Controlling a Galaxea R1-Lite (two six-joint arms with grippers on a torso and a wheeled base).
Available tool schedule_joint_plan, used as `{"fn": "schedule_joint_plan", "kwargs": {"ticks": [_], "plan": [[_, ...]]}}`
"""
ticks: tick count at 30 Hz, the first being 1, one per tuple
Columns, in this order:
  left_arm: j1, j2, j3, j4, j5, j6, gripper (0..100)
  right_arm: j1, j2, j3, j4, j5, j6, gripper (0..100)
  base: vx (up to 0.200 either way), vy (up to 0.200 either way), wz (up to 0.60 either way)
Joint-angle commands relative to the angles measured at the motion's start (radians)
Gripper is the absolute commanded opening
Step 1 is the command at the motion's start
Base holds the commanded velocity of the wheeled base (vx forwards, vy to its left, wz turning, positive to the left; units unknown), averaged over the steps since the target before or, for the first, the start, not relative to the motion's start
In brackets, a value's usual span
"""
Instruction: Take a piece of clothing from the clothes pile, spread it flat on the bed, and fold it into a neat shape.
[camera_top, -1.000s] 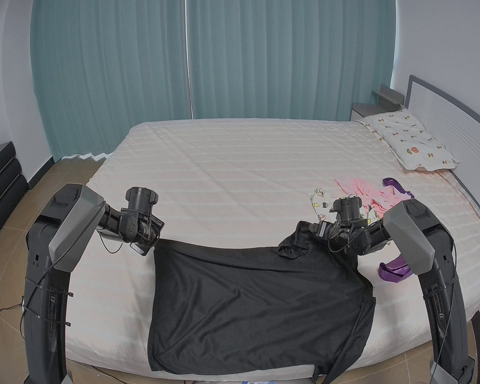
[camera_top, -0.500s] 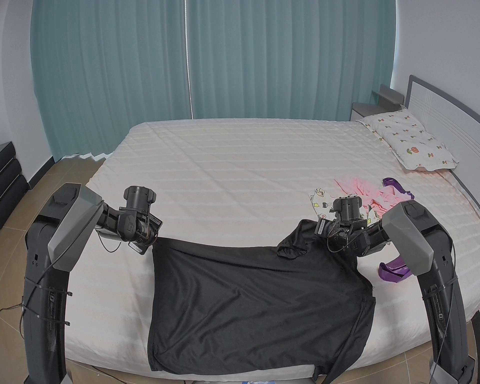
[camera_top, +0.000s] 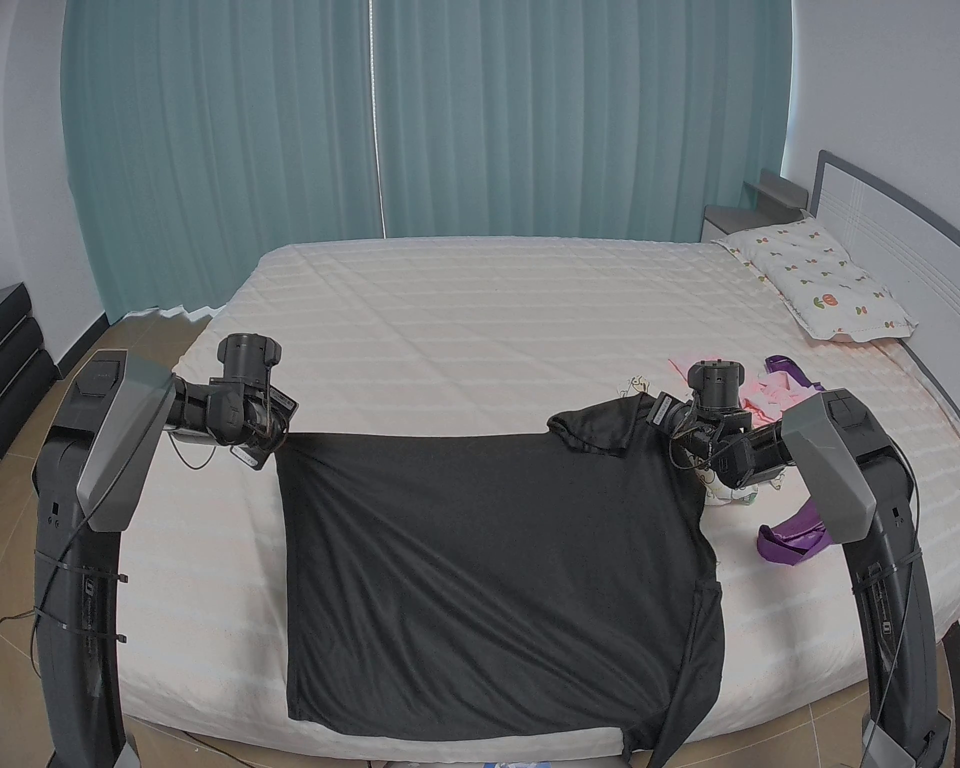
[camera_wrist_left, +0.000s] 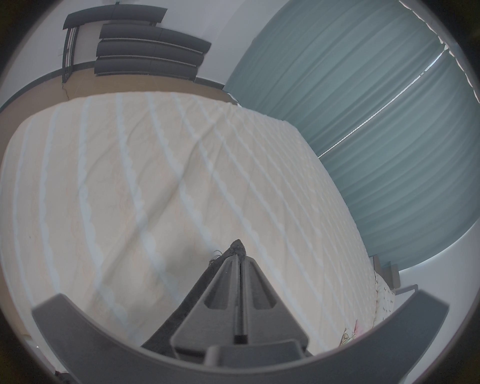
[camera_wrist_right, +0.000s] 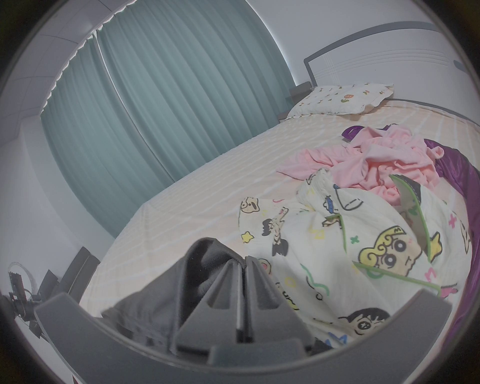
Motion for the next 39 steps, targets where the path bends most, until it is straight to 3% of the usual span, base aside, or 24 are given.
{"fn": "schedule_joint_plan", "kwargs": {"ticks": [1,5,12,13,15,16,29,30,31,32,36,39], "plan": [[0.010,0.127,-0.167,0.120,0.014,0.033,0,-0.003,0.053,-0.054,0.001,-0.008,0.011,0,0.000,0.000,0.00],[0.008,0.167,-0.167,0.080,0.011,0.084,0,-0.014,0.098,-0.106,0.001,-0.022,0.016,0,0.000,0.000,0.00],[0.004,0.179,-0.167,0.072,0.005,0.079,0,-0.012,0.106,-0.112,-0.007,-0.036,0.017,0,0.000,0.000,0.00],[0.004,0.179,-0.167,0.072,0.005,0.079,100,-0.012,0.106,-0.112,-0.007,-0.036,0.017,0,0.000,0.000,0.00],[0.004,0.180,-0.167,0.072,0.003,0.079,100,-0.011,0.107,-0.111,-0.004,-0.034,0.017,0,0.000,0.000,0.00],[0.004,0.182,-0.167,0.072,0.003,0.079,100,-0.009,0.109,-0.109,-0.001,-0.034,0.017,100,0.000,0.000,0.00],[0.008,0.141,-0.167,0.092,0.003,0.041,100,-0.019,0.055,-0.071,0.005,-0.037,0.025,100,0.000,0.000,0.00],[0.011,0.084,-0.167,0.149,-0.034,-0.014,100,-0.022,-0.010,-0.037,0.007,-0.036,0.099,100,0.000,0.000,0.00],[0.011,0.084,-0.167,0.149,-0.034,-0.014,100,-0.022,-0.010,-0.037,0.007,-0.036,0.099,100,0.000,0.000,0.00],[0.011,0.035,-0.145,0.190,-0.093,-0.050,100,-0.012,-0.052,-0.005,0.011,-0.026,0.146,100,0.000,0.000,0.00],[0.013,-0.123,0.018,0.201,-0.270,-0.117,100,0.031,-0.146,0.107,0.027,0.009,0.218,100,0.000,0.000,0.00],[0.013,-0.194,0.130,0.174,-0.322,-0.120,100,0.044,-0.184,0.159,0.057,0.023,0.240,100,0.000,0.000,0.00]]}}
